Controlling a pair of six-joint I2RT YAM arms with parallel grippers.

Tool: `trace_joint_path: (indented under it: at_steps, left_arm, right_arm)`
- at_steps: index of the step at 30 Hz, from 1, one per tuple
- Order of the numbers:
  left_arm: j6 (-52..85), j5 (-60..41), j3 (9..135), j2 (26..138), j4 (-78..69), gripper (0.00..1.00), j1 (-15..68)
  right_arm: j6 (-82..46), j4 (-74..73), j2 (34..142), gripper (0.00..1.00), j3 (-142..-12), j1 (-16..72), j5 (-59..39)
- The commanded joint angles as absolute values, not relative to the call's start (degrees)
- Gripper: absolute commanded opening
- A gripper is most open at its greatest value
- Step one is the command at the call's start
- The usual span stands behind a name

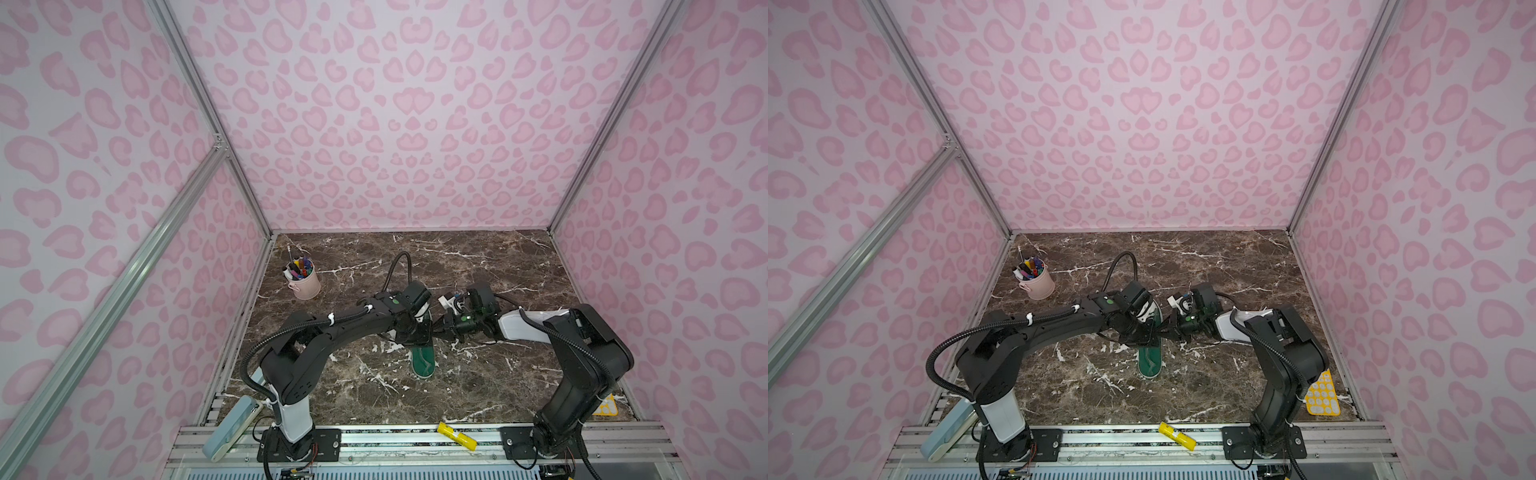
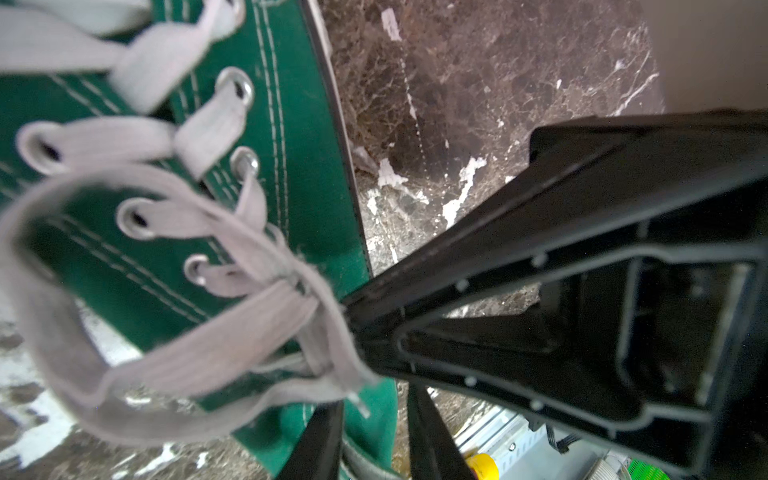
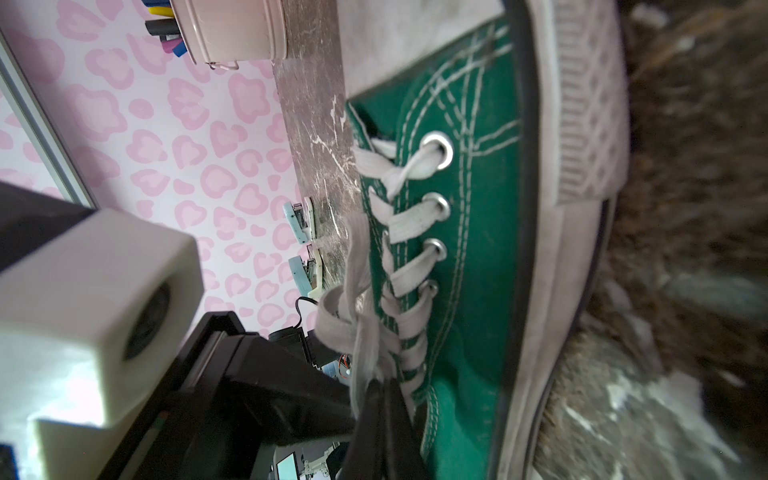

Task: Tie the shoes

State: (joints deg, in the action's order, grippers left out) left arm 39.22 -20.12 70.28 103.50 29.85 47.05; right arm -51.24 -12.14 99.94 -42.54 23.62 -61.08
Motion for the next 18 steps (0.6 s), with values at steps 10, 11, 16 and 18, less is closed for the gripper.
trace_joint_path:
  at_steps: [10, 11, 16, 18]
  left_arm:
    - [40.2, -17.9, 70.2, 103.4, 29.2, 0.23, 47.0]
    - [40.2, -17.8, 70.2, 103.3, 29.3, 0.21, 47.0]
    - [40.5, -17.0, 69.7, 102.5, 29.3, 0.16, 46.8]
    - [40.5, -16.7, 69.5, 102.3, 29.3, 0.15, 46.7]
  right_arm:
    - [-51.2, -12.7, 99.7, 0.00, -41.9, 23.6, -62.2]
    - [-51.2, -12.7, 99.7, 0.00, -42.1, 23.6, -62.2]
    - [-51.2, -12.7, 99.8, 0.00, -42.0, 23.6, -62.1]
    - [-51.2, -12.7, 99.9, 0.00, -42.1, 23.6, -62.2]
